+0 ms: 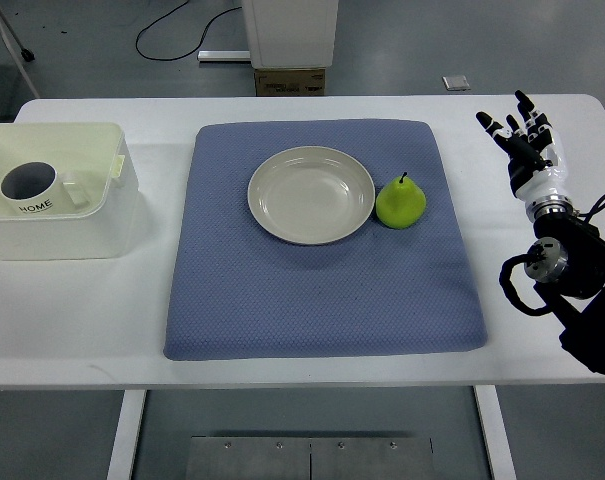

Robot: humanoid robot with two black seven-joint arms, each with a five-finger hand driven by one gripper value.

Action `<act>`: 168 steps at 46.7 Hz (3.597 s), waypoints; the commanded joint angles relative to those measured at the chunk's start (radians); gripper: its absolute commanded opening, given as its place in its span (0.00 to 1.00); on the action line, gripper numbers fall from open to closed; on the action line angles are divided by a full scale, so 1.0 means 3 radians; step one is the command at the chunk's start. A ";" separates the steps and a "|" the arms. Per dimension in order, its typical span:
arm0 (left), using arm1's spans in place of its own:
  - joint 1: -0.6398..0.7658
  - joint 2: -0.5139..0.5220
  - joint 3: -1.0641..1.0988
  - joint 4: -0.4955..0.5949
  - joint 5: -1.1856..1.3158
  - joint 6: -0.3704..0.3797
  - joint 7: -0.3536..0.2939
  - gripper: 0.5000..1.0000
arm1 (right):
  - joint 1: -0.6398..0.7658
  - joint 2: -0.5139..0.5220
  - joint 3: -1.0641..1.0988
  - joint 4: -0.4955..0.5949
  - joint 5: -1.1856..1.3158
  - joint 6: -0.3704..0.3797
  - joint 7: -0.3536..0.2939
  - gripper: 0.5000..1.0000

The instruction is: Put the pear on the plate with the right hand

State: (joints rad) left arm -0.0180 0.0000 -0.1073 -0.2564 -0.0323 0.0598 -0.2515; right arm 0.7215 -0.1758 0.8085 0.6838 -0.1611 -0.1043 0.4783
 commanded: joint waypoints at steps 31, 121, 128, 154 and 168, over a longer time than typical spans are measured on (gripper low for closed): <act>0.0009 0.0000 0.0000 0.0001 0.0000 0.0000 0.0000 1.00 | 0.0065 0.0008 -0.0031 0.0001 -0.0005 0.0056 0.0032 1.00; 0.0009 0.0000 0.0000 0.0001 0.0000 0.0000 0.0000 1.00 | 0.0326 0.0013 -0.0716 -0.0101 -0.0046 0.0056 0.0211 1.00; 0.0009 0.0000 0.0000 0.0001 0.0000 0.0000 0.0000 1.00 | 0.0341 -0.0002 -0.0900 -0.0060 -0.0066 0.0056 0.0303 1.00; 0.0009 0.0000 0.0000 0.0001 0.0000 0.0000 0.0000 1.00 | 0.0300 -0.0028 -0.1360 0.0093 -0.0363 0.0056 0.0442 1.00; 0.0004 0.0000 0.0000 0.0001 0.0000 0.0000 0.0000 1.00 | 0.0274 -0.0022 -0.1570 0.0088 -0.0368 0.0056 0.0442 1.00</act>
State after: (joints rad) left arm -0.0153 0.0000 -0.1074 -0.2562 -0.0322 0.0600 -0.2516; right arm 0.8041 -0.1827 0.3556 0.7114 -0.2716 -0.0874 0.6111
